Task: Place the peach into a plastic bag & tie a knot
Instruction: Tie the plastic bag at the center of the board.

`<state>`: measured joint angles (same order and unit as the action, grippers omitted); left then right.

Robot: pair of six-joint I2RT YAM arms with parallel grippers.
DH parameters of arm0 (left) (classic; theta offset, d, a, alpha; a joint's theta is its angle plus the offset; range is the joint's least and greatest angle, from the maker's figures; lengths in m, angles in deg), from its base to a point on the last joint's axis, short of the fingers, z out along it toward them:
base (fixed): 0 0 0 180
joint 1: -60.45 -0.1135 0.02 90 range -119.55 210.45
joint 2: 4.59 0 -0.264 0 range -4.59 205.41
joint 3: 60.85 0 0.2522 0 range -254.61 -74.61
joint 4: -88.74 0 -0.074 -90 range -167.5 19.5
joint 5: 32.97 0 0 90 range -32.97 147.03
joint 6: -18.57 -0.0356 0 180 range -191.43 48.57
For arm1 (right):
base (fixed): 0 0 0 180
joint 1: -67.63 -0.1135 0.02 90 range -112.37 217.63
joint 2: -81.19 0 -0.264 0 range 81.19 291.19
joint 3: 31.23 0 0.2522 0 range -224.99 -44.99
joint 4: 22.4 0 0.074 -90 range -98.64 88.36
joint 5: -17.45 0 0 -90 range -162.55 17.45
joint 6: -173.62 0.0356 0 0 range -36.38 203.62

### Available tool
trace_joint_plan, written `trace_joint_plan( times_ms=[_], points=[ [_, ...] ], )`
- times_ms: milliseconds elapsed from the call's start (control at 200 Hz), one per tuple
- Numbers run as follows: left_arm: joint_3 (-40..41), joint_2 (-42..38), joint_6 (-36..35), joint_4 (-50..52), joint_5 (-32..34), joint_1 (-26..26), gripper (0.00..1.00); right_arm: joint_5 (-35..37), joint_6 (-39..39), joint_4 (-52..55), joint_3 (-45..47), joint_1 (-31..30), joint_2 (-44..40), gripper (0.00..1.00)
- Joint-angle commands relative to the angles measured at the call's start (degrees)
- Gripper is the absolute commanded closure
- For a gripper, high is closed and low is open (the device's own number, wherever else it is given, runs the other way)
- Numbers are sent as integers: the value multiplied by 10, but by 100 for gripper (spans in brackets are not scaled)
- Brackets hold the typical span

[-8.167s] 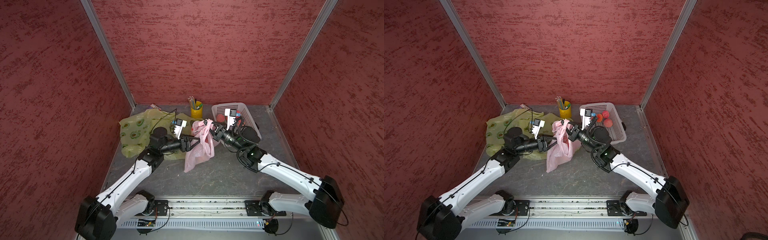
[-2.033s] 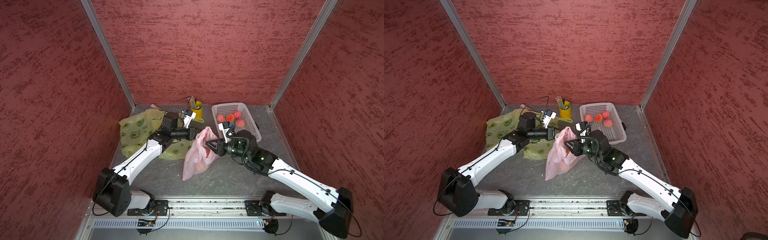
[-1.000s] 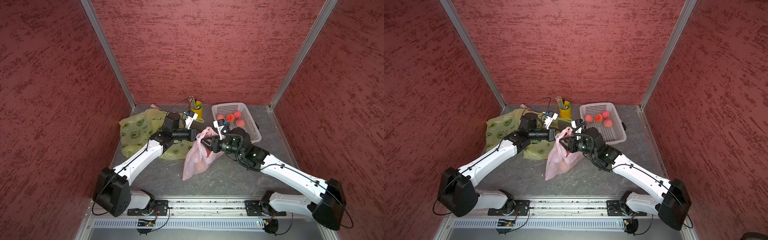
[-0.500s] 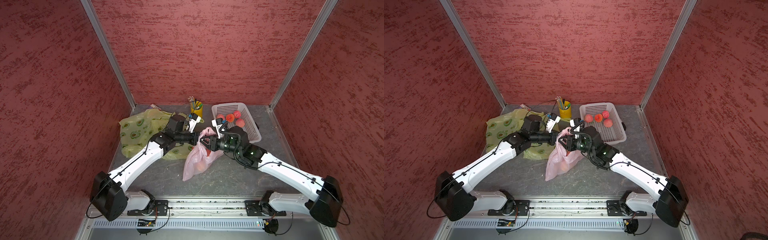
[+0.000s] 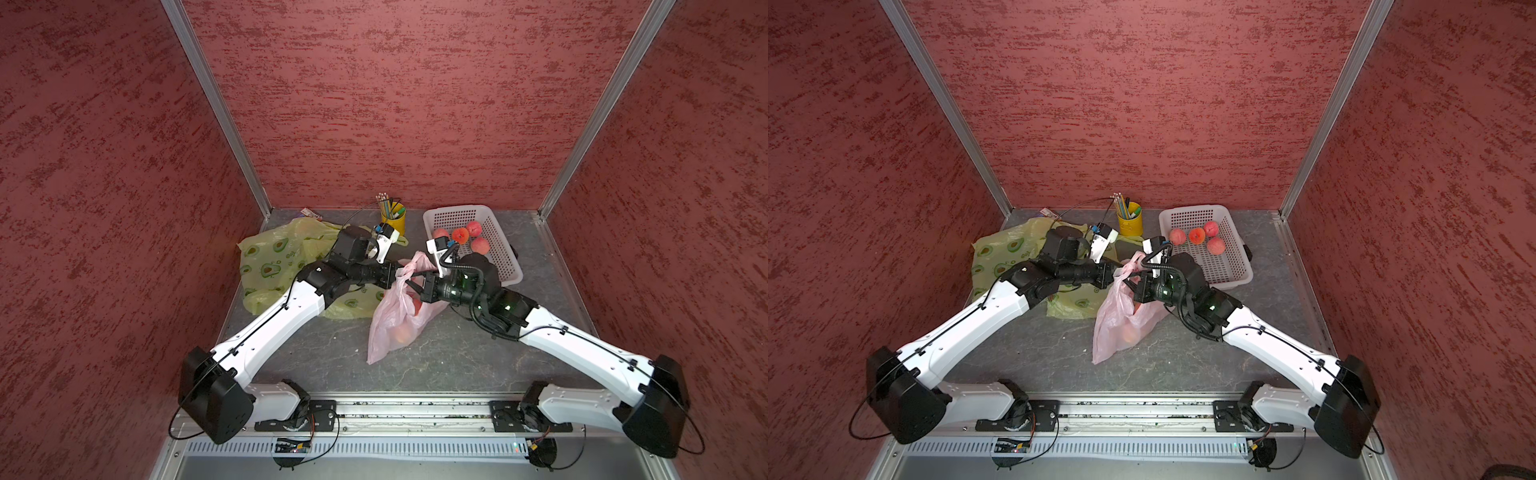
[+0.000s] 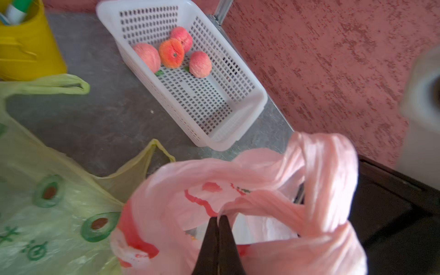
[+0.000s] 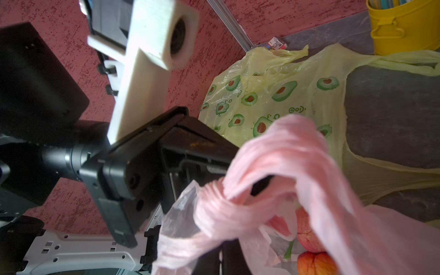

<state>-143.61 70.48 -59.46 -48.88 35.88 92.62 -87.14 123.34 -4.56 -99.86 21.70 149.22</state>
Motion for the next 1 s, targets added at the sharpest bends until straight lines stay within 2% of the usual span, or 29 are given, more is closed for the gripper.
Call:
trace_joint_plan(
  times_ms=[0,120,265,396,566,701,826,997],
  points=[
    [-42,14,-58,64,130,-12,100,38,-12,65,-14,-2,-35,100],
    [-67,48,-100,90,240,-32,100,54,-15,107,-12,-2,-64,100],
    [-87,74,-129,85,323,-55,100,65,-14,147,-8,-2,-95,100],
    [-111,86,-147,85,356,-80,100,111,-15,207,3,-2,-123,100],
    [-133,97,-172,91,385,-107,100,230,0,300,36,-2,-178,100],
    [-136,98,-174,92,375,-131,100,337,36,376,36,-1,-214,100],
    [-150,92,-158,95,325,-123,100,361,22,358,13,0,-202,100],
    [-221,89,-118,96,245,-98,100,388,-51,301,-89,25,-127,100]
  ],
)
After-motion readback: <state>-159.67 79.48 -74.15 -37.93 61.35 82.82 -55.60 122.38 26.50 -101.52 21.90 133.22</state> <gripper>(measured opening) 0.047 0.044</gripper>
